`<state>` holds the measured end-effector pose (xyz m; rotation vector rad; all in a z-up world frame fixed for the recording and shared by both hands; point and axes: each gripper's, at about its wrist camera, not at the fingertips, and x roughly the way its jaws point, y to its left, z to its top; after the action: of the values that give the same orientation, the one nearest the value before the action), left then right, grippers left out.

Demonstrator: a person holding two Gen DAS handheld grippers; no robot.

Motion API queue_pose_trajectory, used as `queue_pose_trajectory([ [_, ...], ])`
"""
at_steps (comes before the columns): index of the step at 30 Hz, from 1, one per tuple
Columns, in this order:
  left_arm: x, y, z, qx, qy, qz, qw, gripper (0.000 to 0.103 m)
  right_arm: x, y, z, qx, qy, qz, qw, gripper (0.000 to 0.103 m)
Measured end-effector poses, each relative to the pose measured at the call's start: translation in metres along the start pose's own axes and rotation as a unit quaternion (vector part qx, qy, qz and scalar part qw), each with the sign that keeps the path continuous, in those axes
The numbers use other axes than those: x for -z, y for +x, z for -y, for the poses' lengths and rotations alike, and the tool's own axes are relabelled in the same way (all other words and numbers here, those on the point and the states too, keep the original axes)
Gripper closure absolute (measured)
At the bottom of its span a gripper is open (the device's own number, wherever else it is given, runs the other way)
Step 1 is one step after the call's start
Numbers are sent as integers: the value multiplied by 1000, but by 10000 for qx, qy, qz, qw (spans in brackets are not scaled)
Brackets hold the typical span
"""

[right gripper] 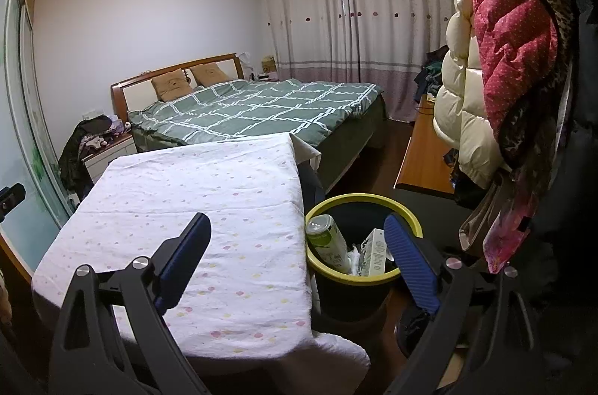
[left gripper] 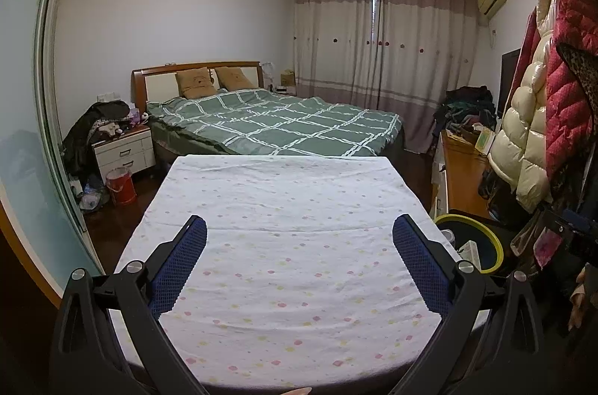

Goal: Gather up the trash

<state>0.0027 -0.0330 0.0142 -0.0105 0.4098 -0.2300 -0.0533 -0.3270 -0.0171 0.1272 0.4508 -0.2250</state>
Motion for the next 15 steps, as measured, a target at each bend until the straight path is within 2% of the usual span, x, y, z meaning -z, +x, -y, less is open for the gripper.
queue_pose_trajectory([
  [15, 0, 7, -3, -19, -111, -93, 9999, 5, 2, 3, -3, -52, 1, -40, 10000, 13],
])
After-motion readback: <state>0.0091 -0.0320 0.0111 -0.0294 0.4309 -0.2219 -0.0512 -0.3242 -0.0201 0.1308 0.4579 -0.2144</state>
